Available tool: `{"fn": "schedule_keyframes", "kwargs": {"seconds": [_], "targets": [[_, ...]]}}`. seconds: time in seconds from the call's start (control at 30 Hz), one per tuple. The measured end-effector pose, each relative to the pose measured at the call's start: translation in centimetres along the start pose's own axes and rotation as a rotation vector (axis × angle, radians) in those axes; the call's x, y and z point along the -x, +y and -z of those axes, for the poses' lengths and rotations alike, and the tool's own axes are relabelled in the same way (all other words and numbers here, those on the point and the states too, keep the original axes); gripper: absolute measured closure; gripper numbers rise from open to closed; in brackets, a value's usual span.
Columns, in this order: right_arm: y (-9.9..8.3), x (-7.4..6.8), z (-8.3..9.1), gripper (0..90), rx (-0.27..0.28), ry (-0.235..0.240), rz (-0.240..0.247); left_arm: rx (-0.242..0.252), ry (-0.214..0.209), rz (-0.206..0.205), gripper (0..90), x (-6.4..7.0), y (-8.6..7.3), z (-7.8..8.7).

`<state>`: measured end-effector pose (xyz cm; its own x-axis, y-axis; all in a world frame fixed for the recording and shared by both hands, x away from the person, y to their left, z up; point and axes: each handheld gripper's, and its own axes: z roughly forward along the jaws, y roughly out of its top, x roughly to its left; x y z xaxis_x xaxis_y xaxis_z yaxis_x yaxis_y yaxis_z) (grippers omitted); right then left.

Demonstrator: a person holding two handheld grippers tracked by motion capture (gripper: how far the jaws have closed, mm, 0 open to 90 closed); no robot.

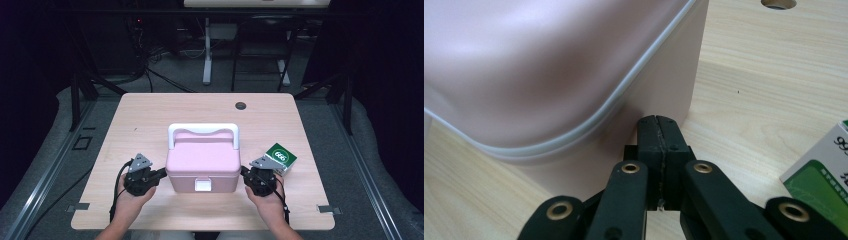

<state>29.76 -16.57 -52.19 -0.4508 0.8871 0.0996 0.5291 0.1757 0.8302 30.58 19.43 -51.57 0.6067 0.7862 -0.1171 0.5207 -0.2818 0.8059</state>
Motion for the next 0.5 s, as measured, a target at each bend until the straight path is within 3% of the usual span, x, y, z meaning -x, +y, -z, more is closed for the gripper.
{"fn": "schedule_keyframes", "kwargs": {"seconds": [0.27, 0.5], "targets": [[-0.5, -0.31, 0.58, 90.0, 0.006, -0.005, 0.009, 0.0, -0.018, -0.003, 90.0, 0.04, -0.22, 0.2], [-0.71, 0.09, 0.42, 90.0, -0.029, 0.028, 0.004, 0.0, -0.02, -0.004, 90.0, -0.09, -0.66, -0.23]]}}
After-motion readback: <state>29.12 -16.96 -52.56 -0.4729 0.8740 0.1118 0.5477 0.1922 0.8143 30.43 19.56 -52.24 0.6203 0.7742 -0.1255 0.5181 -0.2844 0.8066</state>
